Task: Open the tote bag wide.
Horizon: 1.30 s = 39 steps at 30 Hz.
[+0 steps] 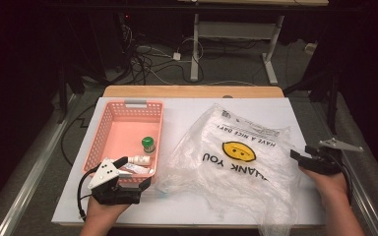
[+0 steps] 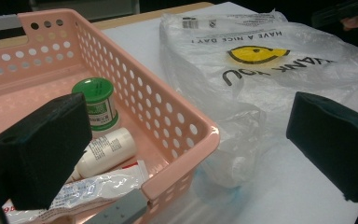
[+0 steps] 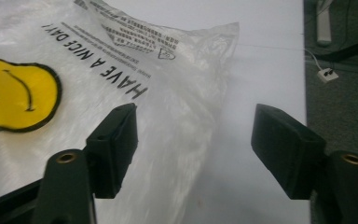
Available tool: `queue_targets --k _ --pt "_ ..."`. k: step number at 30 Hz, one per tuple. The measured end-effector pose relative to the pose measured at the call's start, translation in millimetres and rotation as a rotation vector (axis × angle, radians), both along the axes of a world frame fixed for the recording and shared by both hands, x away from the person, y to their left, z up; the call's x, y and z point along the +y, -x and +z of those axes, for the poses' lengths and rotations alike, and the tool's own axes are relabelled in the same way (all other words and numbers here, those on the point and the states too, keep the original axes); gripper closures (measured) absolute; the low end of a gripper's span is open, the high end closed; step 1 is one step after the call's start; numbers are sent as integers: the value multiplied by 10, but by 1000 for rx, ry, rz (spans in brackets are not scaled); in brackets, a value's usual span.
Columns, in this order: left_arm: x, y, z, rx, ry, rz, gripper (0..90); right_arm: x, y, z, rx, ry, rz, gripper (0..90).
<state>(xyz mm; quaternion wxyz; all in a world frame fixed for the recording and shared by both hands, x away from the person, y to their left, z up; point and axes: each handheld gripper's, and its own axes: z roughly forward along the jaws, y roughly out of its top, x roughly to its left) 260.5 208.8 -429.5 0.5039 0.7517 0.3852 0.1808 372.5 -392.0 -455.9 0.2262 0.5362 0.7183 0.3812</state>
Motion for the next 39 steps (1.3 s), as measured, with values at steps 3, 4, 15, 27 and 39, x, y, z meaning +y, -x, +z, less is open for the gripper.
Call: queue_targets --k 3,4,15,27,39 --pt "9 0 -8 3 -3 2 0 33 -278 -115 45 -10 8 278" --pt "11 2 -10 4 -1 2 0 33 -278 -115 45 -10 8 278" --pt "-31 -4 -30 9 -9 -8 0 198 -434 -220 88 111 97 582" --pt "-35 11 -23 9 -8 -15 0 216 -418 -188 75 49 144 900" --pt "-2 -7 -27 10 -6 -9 0 -70 -529 -75 0 0 -66 900"
